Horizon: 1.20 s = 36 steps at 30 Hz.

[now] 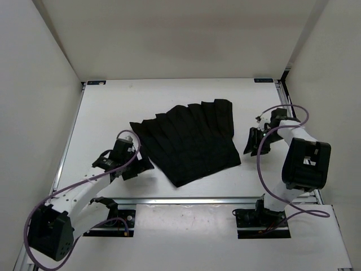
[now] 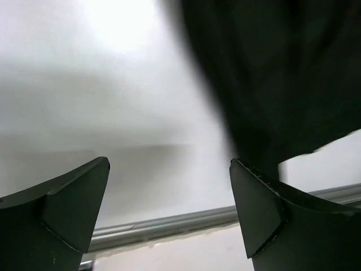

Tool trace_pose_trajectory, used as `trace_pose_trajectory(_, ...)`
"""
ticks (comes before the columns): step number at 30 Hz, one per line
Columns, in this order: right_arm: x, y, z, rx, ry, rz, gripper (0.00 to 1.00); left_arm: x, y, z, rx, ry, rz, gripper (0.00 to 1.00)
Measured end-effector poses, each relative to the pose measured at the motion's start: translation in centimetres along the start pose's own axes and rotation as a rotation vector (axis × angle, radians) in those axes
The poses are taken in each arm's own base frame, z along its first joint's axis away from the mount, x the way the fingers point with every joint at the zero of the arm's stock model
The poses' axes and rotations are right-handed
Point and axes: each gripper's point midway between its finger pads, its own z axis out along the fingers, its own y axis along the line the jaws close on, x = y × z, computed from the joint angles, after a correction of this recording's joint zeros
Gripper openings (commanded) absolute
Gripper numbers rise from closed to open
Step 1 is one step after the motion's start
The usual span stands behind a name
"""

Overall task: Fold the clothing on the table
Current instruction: Flatten the skirt out

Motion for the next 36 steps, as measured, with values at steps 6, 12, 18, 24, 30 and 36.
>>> trace_pose_trajectory(6, -3.8, 2.0, -3.0, -0.041, -0.133, -0.129, 0.99, -5.3, -4.7, -2.7, 0.14, -0.162, -0.06, 0.98)
trace_pose_trajectory(12, -1.6, 3.6, -0.4, -0.101, -0.083, -0.203, 0.99, -0.9, -11.4, -0.2, 0.176, 0.025, 0.128, 0.99)
trace_pose_trajectory(18, -1.5, 4.6, 0.2, -0.142, -0.088, -0.194, 0.88, 2.1, -11.6, 2.1, 0.127, 0.12, 0.188, 0.99)
trace_pose_trajectory(24, -1.7, 5.5, 0.4, -0.164, -0.093, -0.212, 0.57, 2.7, -10.5, 3.6, 0.077, 0.169, 0.169, 0.82)
trace_pose_trajectory(30, -1.9, 5.3, 0.4, -0.149, -0.1, -0.197, 0.63, 5.3, -7.3, 4.5, -0.023, 0.312, 0.153, 0.27)
trace_pose_trajectory(36, -2.0, 5.7, 0.4, -0.16, -0.103, -0.197, 0.11, 5.9, -5.1, 3.7, -0.071, 0.394, 0.13, 0.14)
